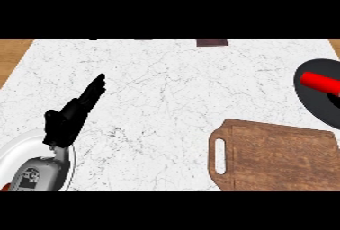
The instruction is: Pick the can from the cutting board and place it in the pan
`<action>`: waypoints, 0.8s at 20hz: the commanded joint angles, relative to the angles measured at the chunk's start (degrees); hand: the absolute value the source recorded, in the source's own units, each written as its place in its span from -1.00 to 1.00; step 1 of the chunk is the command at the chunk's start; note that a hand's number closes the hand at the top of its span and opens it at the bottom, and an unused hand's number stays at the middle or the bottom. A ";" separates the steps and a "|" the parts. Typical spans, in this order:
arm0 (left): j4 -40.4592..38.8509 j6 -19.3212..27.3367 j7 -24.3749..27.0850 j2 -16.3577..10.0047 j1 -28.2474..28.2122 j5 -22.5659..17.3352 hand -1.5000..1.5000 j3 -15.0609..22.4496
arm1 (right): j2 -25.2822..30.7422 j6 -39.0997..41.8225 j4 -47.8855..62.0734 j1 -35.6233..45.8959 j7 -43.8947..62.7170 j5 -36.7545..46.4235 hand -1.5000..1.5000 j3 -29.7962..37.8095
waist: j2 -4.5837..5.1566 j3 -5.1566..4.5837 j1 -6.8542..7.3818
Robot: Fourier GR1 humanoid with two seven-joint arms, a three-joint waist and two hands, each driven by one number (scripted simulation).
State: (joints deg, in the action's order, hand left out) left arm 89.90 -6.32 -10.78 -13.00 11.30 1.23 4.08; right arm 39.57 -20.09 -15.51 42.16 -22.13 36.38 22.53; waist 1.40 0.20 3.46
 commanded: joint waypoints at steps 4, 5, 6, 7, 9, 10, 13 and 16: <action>1.34 -0.29 -0.78 0.49 -0.10 -0.09 0.00 0.38 | 0.03 6.00 6.35 2.61 -0.29 -1.02 -1.00 1.34 | 0.15 0.21 0.56; -0.20 0.58 0.42 1.40 0.52 1.11 0.00 1.17 | 0.65 6.76 6.41 3.33 -0.29 -1.85 -1.00 2.25 | 0.68 0.31 1.01; 1.44 0.78 -0.01 1.61 -0.09 1.86 0.00 2.25 | 0.68 6.76 6.06 3.39 -1.65 -3.17 -1.00 3.55 | 0.62 0.38 1.28; -0.16 0.81 0.15 2.21 -0.22 0.73 0.00 1.43 | 0.46 7.29 6.00 3.01 -3.26 -4.90 -1.00 5.20 | 0.87 0.43 1.06; -0.67 0.32 0.72 1.11 0.68 1.00 0.00 0.74 | 0.39 9.74 5.82 4.35 -4.84 -7.85 -1.00 7.91 | 0.69 0.39 0.63; 0.64 1.30 -0.86 2.27 1.50 1.33 0.00 1.52 | -0.37 9.96 5.83 5.18 -4.83 -9.13 -1.00 9.11 | 0.43 0.38 0.54; 1.92 -1.26 -1.95 -0.30 0.38 -0.93 0.00 -0.33 | 1.25 13.54 5.47 4.57 -8.97 -14.54 -1.00 14.35 | 0.30 0.49 0.73; 1.14 1.91 -0.35 2.36 -0.98 2.03 0.00 1.64 | 2.25 19.48 6.69 2.53 -11.82 -17.77 -1.00 17.31 | 0.37 0.45 -0.16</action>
State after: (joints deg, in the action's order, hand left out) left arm 90.65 -5.77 -11.26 -11.67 11.39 2.09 4.95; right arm 41.02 -6.49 -9.76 46.17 -30.30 22.98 35.79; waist 1.92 0.63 3.93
